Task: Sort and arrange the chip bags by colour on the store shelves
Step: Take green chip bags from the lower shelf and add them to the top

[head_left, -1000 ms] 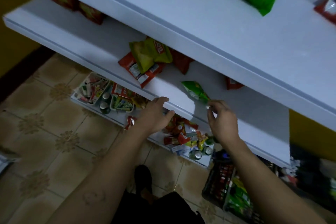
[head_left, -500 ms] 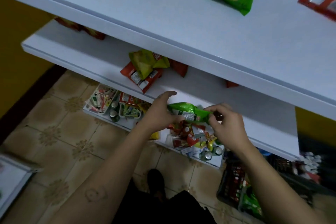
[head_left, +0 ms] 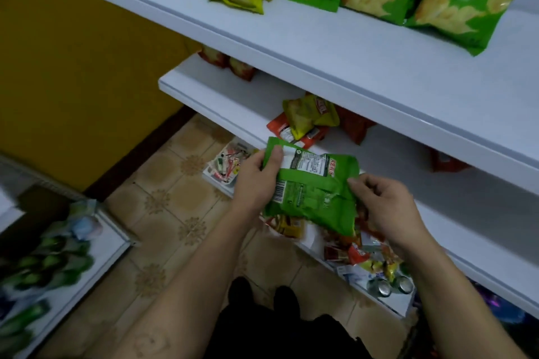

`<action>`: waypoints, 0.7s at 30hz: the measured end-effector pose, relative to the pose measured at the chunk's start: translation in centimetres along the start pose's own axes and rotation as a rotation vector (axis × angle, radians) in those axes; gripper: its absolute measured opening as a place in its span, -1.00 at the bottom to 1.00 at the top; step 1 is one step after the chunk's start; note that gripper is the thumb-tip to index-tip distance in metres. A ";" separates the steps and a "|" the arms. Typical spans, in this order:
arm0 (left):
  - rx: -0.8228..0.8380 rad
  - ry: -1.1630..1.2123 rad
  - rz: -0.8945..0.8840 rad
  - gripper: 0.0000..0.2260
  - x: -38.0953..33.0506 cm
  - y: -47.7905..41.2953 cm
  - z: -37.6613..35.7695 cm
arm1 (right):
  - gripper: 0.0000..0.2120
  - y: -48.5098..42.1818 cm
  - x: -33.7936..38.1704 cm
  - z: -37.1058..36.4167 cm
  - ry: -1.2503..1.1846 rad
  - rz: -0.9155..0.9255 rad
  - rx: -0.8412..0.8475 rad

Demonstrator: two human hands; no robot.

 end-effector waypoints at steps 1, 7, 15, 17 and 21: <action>-0.064 0.019 0.006 -0.70 -0.4 0.0 0.8 | -0.66 -0.1 1.1 -0.3 0.023 0.040 -0.009; -0.175 -0.119 -0.125 -0.60 -4.3 -0.2 4.4 | -0.71 1.2 8.1 -0.7 -0.055 0.284 0.011; -0.040 -0.076 -0.117 -0.58 -9.8 -2.1 3.3 | -0.76 -1.5 14.6 1.0 -0.313 0.358 -0.002; 0.072 -0.026 -0.065 -0.66 -11.3 -1.9 2.4 | -0.85 -1.6 17.2 1.8 -0.251 0.509 0.057; 0.291 0.066 -0.082 -0.79 -13.8 -0.1 0.7 | -0.81 -2.6 21.3 2.5 -0.221 0.660 0.145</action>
Point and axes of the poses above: each hand's wrist, its own y-axis away from the middle knuckle, its own z-axis out of the back of the hand, x = y × z, the point moved 6 cm from there along -y, towards the middle knuckle, and after that the axes turned 10 degrees about -x, right-handed, at the moved point
